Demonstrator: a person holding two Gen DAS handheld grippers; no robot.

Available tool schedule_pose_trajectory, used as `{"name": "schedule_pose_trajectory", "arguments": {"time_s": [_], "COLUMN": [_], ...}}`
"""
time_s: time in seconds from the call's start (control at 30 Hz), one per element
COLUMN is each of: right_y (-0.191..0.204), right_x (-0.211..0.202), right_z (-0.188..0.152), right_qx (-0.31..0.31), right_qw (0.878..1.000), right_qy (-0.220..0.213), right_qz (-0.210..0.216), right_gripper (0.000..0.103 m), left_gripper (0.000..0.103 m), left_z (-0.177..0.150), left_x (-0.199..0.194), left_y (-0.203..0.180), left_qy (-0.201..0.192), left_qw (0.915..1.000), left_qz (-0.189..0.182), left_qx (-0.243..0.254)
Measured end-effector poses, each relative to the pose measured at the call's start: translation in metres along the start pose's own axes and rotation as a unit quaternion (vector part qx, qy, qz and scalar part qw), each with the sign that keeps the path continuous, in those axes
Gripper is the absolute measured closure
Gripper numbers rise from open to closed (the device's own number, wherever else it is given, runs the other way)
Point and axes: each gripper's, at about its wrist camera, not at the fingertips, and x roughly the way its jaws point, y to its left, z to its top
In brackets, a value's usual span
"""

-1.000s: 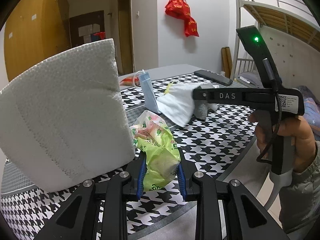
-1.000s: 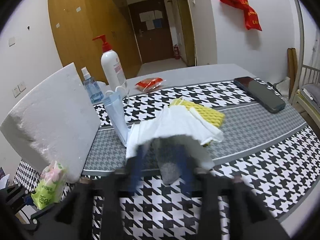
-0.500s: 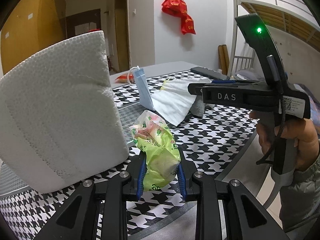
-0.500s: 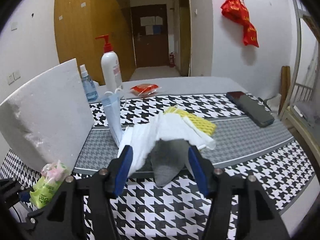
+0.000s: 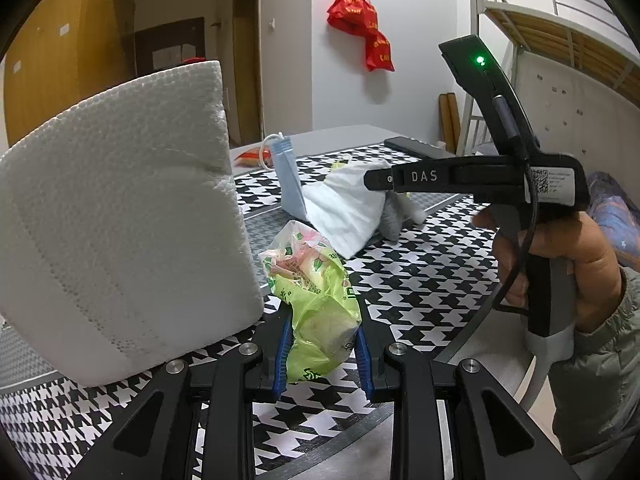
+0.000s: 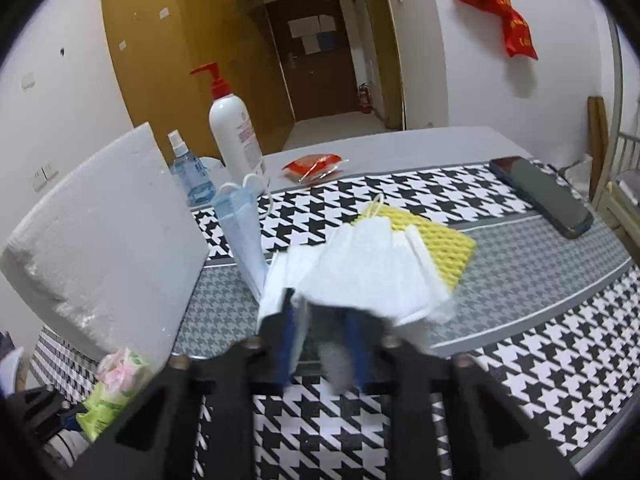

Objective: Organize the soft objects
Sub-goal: 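Lift the white cloth with the right tool and shake it loose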

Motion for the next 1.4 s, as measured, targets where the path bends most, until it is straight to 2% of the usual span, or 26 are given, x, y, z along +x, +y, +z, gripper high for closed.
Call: {"name": "schedule_pose_trajectory", "arguments": {"time_s": [0.07, 0.37, 0.7, 0.8, 0.9, 1.0, 1.1, 1.13, 1.17, 1.23, 1.4], "right_y": [0.003, 0.001, 0.002, -0.002, -0.009, -0.014, -0.016, -0.016, -0.017, -0.016, -0.010], "right_x": [0.001, -0.019, -0.072, -0.074, -0.072, -0.073, -0.077, -0.079, -0.082, -0.088, -0.105], "right_z": [0.000, 0.004, 0.004, -0.008, -0.018, -0.032, -0.043, -0.046, -0.049, -0.056, -0.064], "right_qx": [-0.005, -0.003, -0.003, -0.008, -0.003, -0.010, -0.022, -0.028, -0.030, -0.041, -0.065], "right_qw": [1.000, 0.999, 0.997, 0.998, 0.998, 0.998, 0.997, 0.996, 0.995, 0.993, 0.986], "right_qy": [-0.005, -0.036, -0.078, -0.069, -0.055, -0.039, -0.028, -0.026, -0.025, -0.030, -0.054], "right_qz": [0.001, 0.004, 0.021, -0.011, -0.015, -0.044, -0.074, -0.086, -0.092, -0.110, -0.145], "right_gripper": [0.093, 0.093, 0.093, 0.093, 0.093, 0.093, 0.084, 0.073, 0.056, 0.041, 0.041], "left_gripper": [0.074, 0.074, 0.074, 0.074, 0.074, 0.074, 0.074, 0.074, 0.074, 0.074, 0.074], "left_z": [-0.001, -0.004, -0.013, -0.015, -0.014, -0.014, -0.013, -0.013, -0.012, -0.012, -0.012], "left_x": [-0.002, -0.015, -0.034, -0.037, -0.039, -0.039, -0.039, -0.038, -0.038, -0.037, -0.036], "left_y": [0.001, 0.004, 0.002, 0.001, 0.002, 0.000, -0.002, -0.003, -0.004, -0.005, -0.004], "left_qy": [-0.002, -0.012, -0.024, -0.025, -0.025, -0.023, -0.023, -0.022, -0.023, -0.022, -0.019], "left_qw": [1.0000, 0.9999, 0.9996, 0.9996, 0.9996, 0.9997, 0.9997, 0.9997, 0.9997, 0.9997, 0.9998], "left_qz": [0.002, 0.007, 0.012, 0.011, 0.008, 0.004, 0.001, -0.001, -0.002, -0.005, -0.009], "left_qx": [-0.002, -0.004, -0.007, -0.006, -0.005, -0.002, 0.001, 0.003, 0.004, 0.004, 0.005]}}
